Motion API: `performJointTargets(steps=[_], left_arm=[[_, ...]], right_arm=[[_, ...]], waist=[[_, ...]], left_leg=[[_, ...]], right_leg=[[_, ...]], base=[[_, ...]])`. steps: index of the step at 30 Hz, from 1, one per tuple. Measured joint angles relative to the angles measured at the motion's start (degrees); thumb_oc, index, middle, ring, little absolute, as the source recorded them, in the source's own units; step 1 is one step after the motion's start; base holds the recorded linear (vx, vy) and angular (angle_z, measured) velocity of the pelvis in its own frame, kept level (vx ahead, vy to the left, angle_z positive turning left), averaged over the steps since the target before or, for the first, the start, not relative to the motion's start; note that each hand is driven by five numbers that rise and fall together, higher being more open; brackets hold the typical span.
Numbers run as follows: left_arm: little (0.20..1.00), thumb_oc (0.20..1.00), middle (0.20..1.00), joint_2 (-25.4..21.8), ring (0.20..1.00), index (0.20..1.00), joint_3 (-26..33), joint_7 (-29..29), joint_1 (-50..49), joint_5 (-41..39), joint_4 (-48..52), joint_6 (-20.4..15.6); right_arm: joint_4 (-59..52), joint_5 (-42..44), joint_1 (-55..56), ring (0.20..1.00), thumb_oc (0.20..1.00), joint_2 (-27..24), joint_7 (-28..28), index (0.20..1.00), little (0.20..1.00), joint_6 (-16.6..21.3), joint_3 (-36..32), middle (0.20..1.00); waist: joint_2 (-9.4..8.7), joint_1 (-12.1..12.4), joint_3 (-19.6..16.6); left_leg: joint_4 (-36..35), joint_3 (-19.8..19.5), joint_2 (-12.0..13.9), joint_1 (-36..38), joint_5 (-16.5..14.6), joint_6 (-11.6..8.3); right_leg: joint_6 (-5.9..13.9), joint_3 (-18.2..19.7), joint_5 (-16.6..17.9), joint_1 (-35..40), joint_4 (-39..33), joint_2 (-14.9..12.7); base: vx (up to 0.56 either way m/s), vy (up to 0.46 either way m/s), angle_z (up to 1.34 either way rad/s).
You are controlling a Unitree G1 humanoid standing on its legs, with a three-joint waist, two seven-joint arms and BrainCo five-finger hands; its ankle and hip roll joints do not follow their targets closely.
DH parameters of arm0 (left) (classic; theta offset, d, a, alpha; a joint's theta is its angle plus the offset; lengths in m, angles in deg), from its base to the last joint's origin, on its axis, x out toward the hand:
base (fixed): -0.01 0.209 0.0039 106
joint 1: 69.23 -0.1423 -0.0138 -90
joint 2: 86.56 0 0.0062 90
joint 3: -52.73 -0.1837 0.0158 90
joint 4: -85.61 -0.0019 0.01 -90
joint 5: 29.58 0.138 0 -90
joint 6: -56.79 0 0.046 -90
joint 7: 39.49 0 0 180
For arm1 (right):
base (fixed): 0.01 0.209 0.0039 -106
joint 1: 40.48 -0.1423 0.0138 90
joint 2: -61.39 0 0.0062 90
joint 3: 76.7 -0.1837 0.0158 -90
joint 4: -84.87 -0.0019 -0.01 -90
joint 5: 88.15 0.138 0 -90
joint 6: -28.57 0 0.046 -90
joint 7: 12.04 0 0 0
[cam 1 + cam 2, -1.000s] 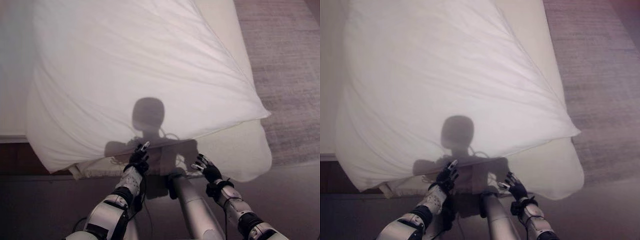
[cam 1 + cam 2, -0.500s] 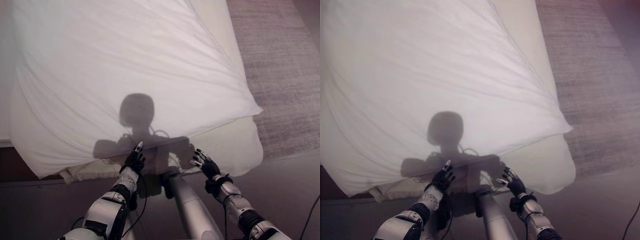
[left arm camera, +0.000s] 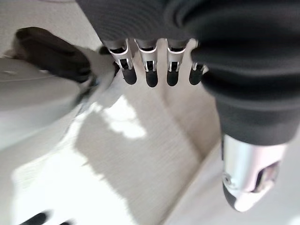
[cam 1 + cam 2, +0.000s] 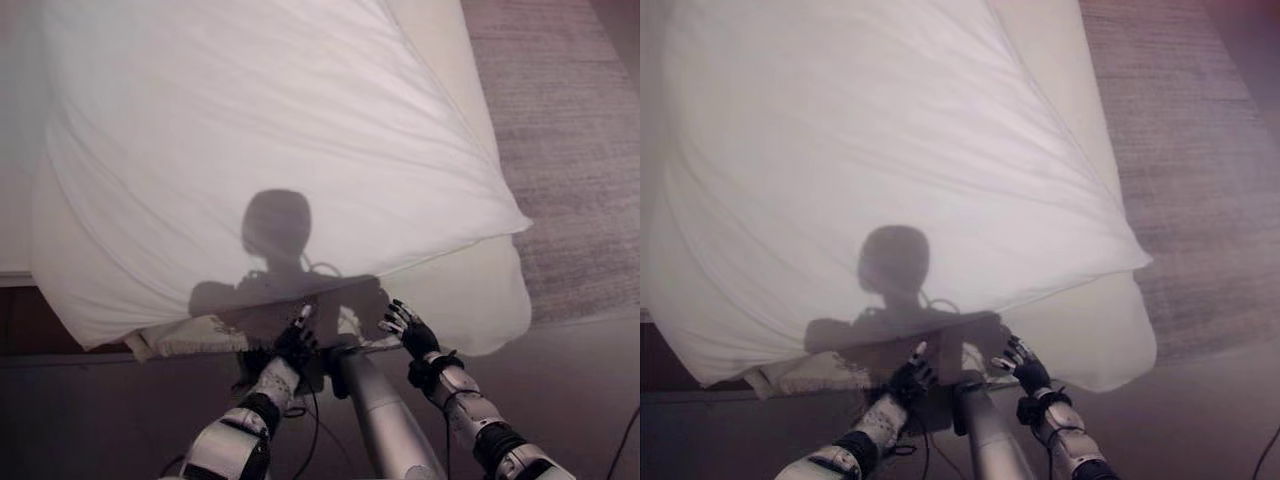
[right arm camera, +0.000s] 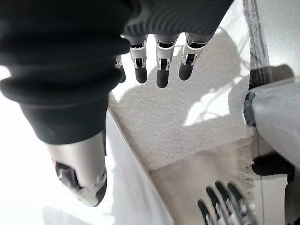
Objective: Make the bed
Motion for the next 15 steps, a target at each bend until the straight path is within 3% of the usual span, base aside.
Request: performJointTargets(steps=[4, 7, 15], left_arm=[[1.000, 1.000, 1.000, 0.2, 1.000, 1.000, -1.5, 0.6, -0.8, 0.0, 3.7, -0.6], [1.000, 1.000, 1.000, -1.0, 1.000, 1.000, -6.5, 2.7, -3.3, 0.5, 10.1, -1.3], [1.000, 1.000, 1.000, -2.3, 1.000, 1.000, -6.5, 4.0, -2.2, 2.8, 5.2, -1.1]], right_arm=[[0.2, 0.5, 0.2, 1.000, 1.000, -0.2, -0.1, 1.000, 1.000, 0.2, -0.1, 1.000], [0.2, 0.7, 0.7, 1.000, 1.000, -0.5, -0.3, 1.000, 1.000, 1.1, -0.4, 1.000], [0.6, 1.4, 0.0, 1.000, 1.000, -0.4, -1.2, 1.000, 1.000, 1.9, -1.6, 1.000]], waist=[[1.45, 1.0, 0.9], [2.77, 2.2, 2.1], [2.90, 2.1, 4.4]], left_leg=[[-0.8, 0.0, -0.7, 0.1, 0.4, 0.49], [-1.5, -0.1, -1.5, 0.5, 0.7, 0.80], [-1.8, -0.1, -2.2, 1.0, 1.1, 1.32]], right_leg=[[0.03, -0.1, 0.0, 0.0, 0.0, -0.7], [0.11, -0.1, 0.1, 0.2, 0.1, -1.4], [0.19, 0.0, 0.1, 0.6, 0.1, -2.1]], base=[[-0.01, 0.004, 0.09], [0.00, 0.000, 0.05], [0.00, 0.003, 0.01]])
